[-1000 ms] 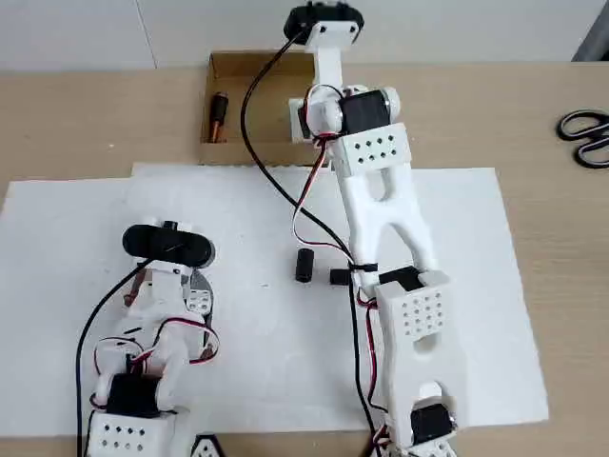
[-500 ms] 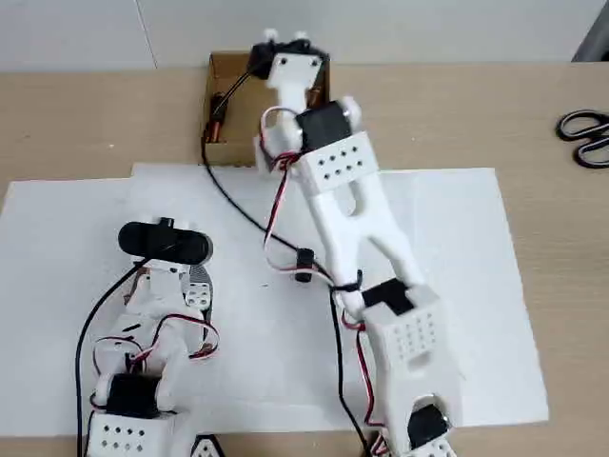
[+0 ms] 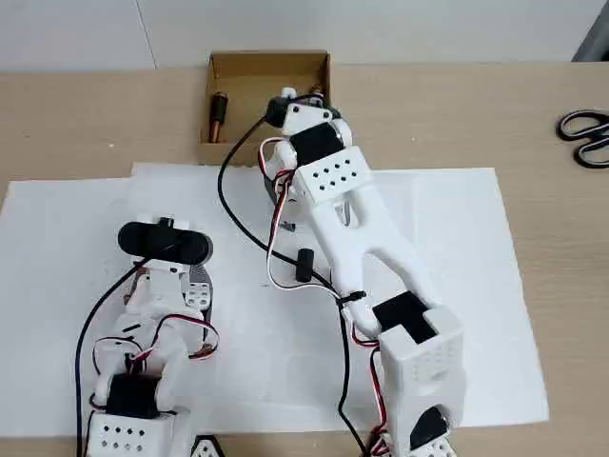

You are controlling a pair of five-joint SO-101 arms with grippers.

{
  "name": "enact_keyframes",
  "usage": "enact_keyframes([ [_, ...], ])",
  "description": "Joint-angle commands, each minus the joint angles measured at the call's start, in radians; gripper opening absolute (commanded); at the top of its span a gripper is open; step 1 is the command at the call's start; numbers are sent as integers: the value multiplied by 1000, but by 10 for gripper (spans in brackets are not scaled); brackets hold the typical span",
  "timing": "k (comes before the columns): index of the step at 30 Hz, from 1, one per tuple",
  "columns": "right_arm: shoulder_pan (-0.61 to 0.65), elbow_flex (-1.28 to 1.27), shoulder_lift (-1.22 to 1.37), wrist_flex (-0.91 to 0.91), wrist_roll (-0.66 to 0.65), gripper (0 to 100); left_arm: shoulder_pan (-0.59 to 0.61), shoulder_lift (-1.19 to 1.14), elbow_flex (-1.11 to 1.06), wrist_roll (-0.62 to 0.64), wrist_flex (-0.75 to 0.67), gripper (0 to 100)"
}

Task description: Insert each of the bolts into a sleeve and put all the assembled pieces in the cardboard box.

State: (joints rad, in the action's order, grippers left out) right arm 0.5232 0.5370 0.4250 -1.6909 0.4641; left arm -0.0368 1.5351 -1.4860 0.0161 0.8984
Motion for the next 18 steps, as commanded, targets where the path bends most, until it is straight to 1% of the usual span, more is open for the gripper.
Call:
enact_keyframes([
  [1,8,-3,-10,-1,18,244,-3,12,7,2,-18,7],
  [13,79,-3,156,41,12,244,3,12,7,2,-18,7],
  [18,82,0,199,58,11,242,3,12,7,2,-18,7],
])
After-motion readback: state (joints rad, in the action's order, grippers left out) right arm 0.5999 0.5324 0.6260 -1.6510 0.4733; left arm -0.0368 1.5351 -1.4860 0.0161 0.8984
